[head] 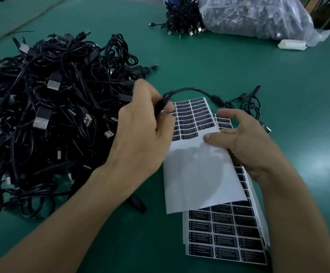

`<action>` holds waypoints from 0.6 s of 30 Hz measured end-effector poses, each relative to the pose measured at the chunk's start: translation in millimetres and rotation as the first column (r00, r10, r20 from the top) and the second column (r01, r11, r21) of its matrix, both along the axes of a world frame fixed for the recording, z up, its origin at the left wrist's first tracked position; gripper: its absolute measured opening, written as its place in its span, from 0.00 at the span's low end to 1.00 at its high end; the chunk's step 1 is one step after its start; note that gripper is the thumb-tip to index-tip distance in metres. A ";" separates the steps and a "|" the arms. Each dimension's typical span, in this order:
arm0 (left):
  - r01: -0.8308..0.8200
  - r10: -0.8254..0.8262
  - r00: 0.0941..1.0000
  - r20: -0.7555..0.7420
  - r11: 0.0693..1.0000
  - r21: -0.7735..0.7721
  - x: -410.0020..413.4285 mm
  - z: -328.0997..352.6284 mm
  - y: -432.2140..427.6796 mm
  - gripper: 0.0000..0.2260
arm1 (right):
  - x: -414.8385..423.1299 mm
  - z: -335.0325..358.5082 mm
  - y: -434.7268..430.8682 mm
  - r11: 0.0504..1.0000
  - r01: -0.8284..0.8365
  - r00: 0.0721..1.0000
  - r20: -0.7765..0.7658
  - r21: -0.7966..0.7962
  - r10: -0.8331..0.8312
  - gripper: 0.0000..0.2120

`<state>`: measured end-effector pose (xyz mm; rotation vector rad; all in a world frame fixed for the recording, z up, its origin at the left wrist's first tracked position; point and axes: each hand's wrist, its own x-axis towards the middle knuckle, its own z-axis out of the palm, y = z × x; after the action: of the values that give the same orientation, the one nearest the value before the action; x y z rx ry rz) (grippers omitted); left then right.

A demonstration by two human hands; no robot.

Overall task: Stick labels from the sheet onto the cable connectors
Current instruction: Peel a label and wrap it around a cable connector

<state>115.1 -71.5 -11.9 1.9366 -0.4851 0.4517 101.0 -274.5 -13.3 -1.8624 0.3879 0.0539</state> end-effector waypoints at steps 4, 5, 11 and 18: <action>0.028 -0.103 0.939 -0.327 0.973 -0.228 5.4 0.3 -2.2 0.09 | -0.6 1.2 2.9 0.996 -0.012 0.999 0.047 0.093 0.007 0.30; 0.035 -0.125 0.920 -0.371 0.970 -0.239 5.9 0.3 -3.6 0.09 | -0.5 1.5 4.9 0.995 -0.027 0.999 0.048 0.100 0.022 0.30; -0.049 0.032 0.938 -0.346 0.998 -0.039 3.9 -10.7 -13.5 0.16 | 0.7 0.0 15.9 0.974 -0.108 0.993 0.066 0.199 0.097 0.18; 0.033 -0.024 0.954 -0.298 0.999 0.025 0.9 -18.1 -14.7 0.19 | 0.1 -1.2 18.4 0.967 -0.129 0.991 0.056 0.222 0.119 0.15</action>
<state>116.0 -86.2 -29.9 1.9806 -0.3239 0.1288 101.1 -256.1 -14.5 -1.6588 0.2253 0.1380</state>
